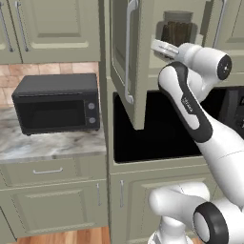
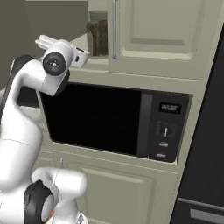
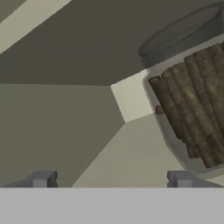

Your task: Pick the jar and jar from the dining table and place them in the open cabinet. Close the cabinet after placing the objects.

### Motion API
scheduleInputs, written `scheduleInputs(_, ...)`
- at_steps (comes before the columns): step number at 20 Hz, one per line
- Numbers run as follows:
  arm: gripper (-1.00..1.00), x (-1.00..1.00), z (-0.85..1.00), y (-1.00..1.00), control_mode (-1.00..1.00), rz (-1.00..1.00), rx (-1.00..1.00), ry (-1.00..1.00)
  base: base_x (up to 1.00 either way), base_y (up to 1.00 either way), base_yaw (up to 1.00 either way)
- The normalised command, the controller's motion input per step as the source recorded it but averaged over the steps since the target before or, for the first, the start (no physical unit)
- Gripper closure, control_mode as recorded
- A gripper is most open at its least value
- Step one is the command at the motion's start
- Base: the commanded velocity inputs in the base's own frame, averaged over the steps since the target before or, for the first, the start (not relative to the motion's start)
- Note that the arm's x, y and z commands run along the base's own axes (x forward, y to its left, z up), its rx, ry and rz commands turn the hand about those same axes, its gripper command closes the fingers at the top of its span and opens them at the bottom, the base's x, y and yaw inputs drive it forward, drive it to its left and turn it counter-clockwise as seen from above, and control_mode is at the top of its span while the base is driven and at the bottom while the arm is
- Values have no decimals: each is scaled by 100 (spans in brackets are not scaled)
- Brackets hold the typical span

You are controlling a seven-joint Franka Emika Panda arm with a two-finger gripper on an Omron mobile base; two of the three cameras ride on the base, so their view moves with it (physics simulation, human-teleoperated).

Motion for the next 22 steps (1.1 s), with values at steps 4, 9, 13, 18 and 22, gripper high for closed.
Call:
scheduleInputs(4, -100, 0, 34, -13, -100, 1, -16, -1, 0, 0, 0)
scheduleInputs(9, -100, 0, 26, -28, -100, 6, -16, 0, 0, 0, 0)
scheduleInputs(13, -100, -26, 3, -41, -100, 10, -18, 0, 0, 0, 0)
scheduleInputs(18, -100, -70, 0, -41, -100, 9, -16, 0, 0, 0, 0)
scheduleInputs(22, -100, -98, 0, -24, -100, 5, -14, 0, 0, 0, 0)
